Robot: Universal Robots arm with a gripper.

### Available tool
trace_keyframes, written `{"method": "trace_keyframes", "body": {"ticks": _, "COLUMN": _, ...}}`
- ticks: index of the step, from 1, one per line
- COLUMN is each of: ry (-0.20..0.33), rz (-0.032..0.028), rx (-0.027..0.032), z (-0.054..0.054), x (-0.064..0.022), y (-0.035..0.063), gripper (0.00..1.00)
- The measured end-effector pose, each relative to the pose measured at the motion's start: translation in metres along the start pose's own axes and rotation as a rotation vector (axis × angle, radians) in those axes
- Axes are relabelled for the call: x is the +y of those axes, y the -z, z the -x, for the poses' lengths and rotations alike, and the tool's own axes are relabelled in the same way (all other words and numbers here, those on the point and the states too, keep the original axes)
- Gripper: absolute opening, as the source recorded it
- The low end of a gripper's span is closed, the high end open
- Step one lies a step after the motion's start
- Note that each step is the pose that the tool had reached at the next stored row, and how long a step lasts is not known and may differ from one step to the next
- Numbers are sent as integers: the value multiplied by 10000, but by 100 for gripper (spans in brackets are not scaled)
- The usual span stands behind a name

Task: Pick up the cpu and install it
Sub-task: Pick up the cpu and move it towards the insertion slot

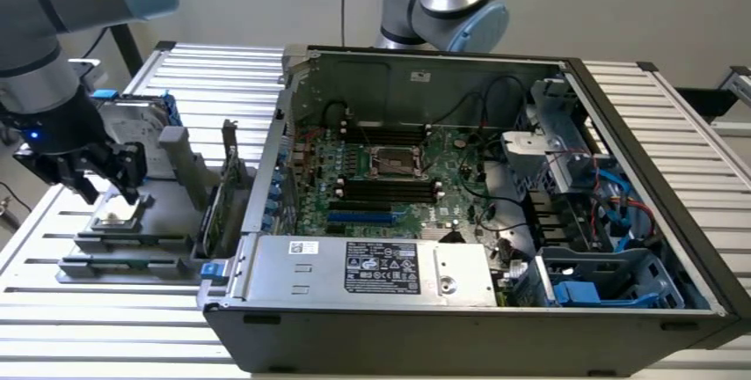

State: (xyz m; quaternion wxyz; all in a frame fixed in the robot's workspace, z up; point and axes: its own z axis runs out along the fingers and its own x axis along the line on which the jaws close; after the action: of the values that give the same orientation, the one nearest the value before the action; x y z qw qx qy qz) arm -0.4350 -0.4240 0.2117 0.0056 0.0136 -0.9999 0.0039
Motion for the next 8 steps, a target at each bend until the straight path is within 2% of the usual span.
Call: {"method": "trace_keyframes", "body": {"ticks": 8, "ry": -1, "rz": 1, "rx": 17, "z": -1, "x": 1, "y": -117, "gripper": 60}}
